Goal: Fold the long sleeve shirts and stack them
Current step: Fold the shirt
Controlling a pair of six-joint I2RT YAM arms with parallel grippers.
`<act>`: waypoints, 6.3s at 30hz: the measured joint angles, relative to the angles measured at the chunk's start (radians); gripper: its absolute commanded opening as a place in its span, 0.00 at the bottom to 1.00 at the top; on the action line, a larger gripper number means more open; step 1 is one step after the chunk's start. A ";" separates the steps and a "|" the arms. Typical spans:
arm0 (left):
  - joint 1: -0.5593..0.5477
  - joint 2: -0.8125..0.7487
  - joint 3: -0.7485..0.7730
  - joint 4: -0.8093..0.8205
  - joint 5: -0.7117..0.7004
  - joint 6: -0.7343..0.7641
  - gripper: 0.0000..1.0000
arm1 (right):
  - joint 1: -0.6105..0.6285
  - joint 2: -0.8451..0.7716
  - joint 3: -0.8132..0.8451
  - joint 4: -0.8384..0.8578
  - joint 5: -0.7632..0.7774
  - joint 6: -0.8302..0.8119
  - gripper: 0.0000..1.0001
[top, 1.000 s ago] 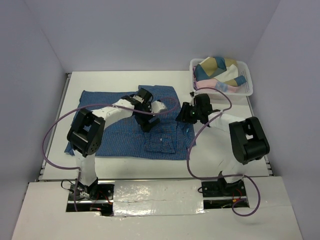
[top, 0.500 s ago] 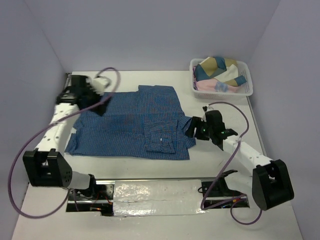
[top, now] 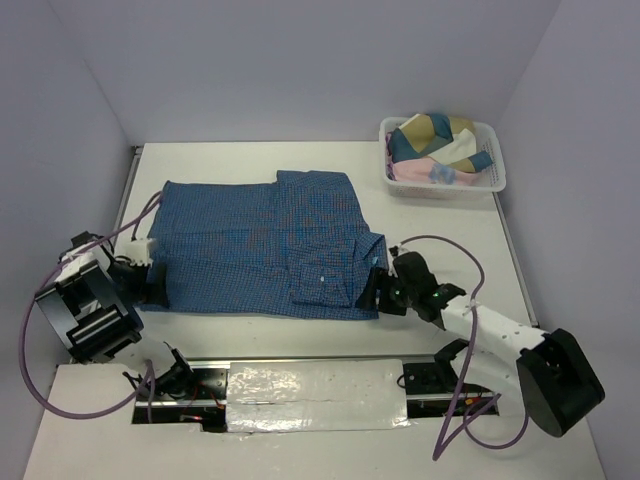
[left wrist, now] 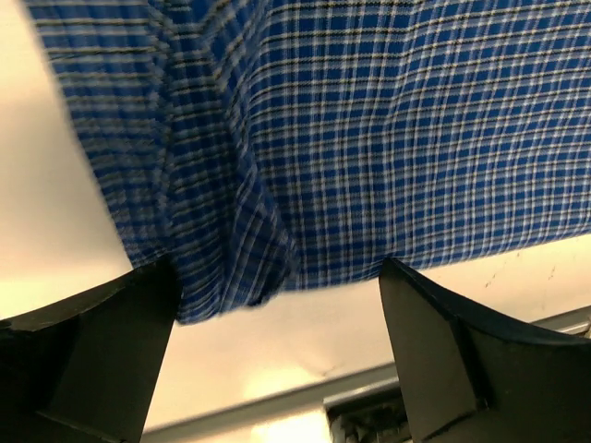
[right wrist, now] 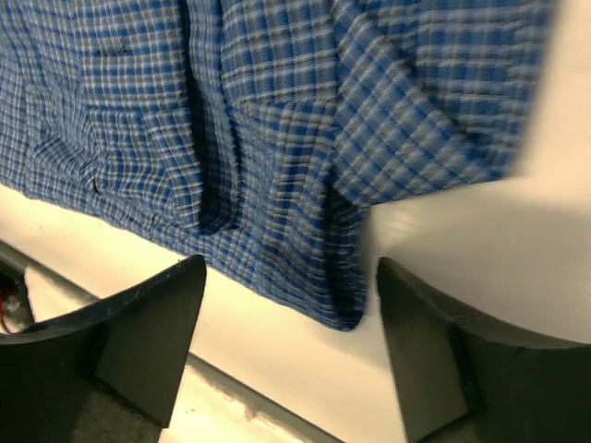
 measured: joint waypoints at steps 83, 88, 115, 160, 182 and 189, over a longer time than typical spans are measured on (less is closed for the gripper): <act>-0.320 0.785 0.990 0.187 0.042 -0.349 0.71 | -0.034 1.564 2.002 -0.357 0.186 -0.178 0.88; -0.323 0.785 0.976 0.178 0.112 -0.345 0.46 | -0.023 1.567 1.989 -0.372 0.199 -0.187 0.76; -0.332 0.277 0.471 0.327 0.261 -0.131 0.00 | 0.085 0.856 1.114 -0.003 0.322 -0.274 0.00; -0.159 0.042 -0.011 0.223 0.286 0.280 0.00 | 0.206 1.027 1.126 0.142 0.032 -0.234 0.76; -0.152 0.083 0.008 0.230 0.303 0.257 0.00 | 0.322 1.530 1.845 -0.235 0.190 -0.242 0.50; -0.148 0.083 0.008 0.230 0.303 0.257 0.00 | 0.323 1.530 1.845 -0.262 0.254 -0.233 0.00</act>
